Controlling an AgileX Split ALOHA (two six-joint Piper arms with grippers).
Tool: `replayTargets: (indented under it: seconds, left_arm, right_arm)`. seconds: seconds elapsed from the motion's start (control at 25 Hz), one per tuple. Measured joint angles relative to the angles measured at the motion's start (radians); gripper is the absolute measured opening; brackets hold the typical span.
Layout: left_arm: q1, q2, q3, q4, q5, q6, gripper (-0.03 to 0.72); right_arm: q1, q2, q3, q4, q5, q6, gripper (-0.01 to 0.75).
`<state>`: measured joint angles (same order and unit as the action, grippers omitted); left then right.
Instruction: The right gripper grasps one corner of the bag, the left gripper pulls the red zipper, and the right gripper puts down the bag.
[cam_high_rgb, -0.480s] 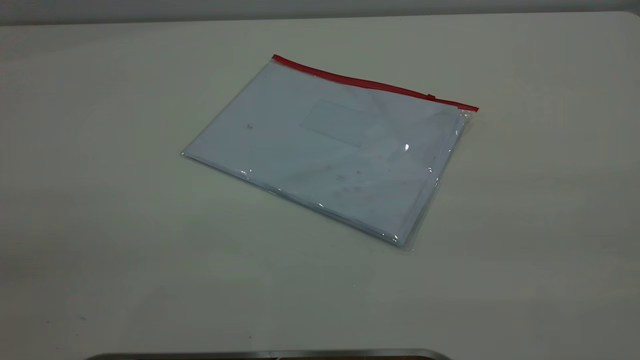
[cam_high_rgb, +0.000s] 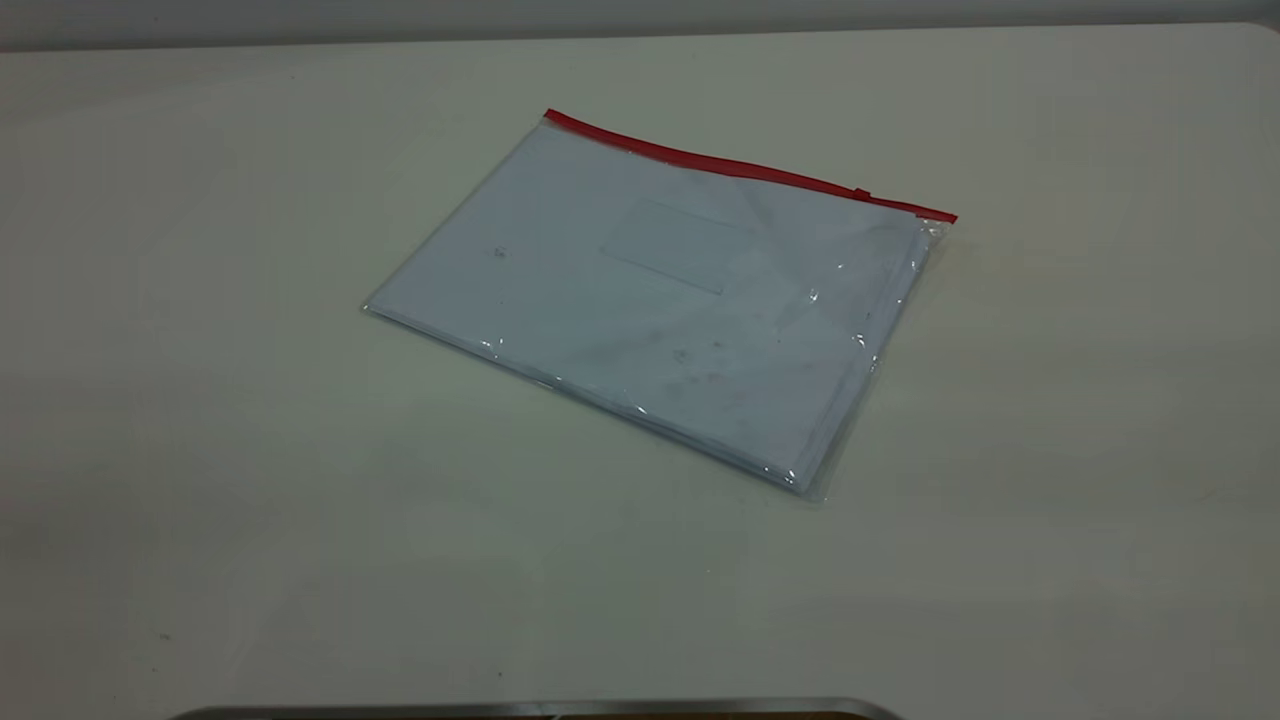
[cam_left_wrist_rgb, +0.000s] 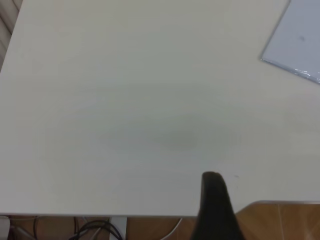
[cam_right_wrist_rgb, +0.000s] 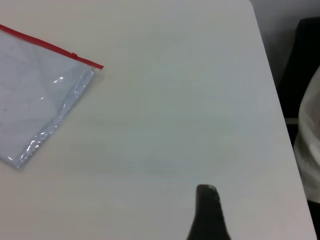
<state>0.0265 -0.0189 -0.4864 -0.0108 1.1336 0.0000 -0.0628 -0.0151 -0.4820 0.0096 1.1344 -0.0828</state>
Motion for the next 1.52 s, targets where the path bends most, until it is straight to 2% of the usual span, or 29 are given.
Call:
replayTargets:
  seconds: [1.28,1.52]
  left_arm:
    - [0.0,0.005,0.0,0.0,0.0,0.007,0.59]
    - [0.0,0.226,-0.094,0.0,-0.044,0.007,0.59]
  right_arm:
    - [0.0,0.0,0.0,0.001,0.0,0.0,0.591]
    - [0.0,0.07,-0.018,0.024,-0.02,0.003,0.591]
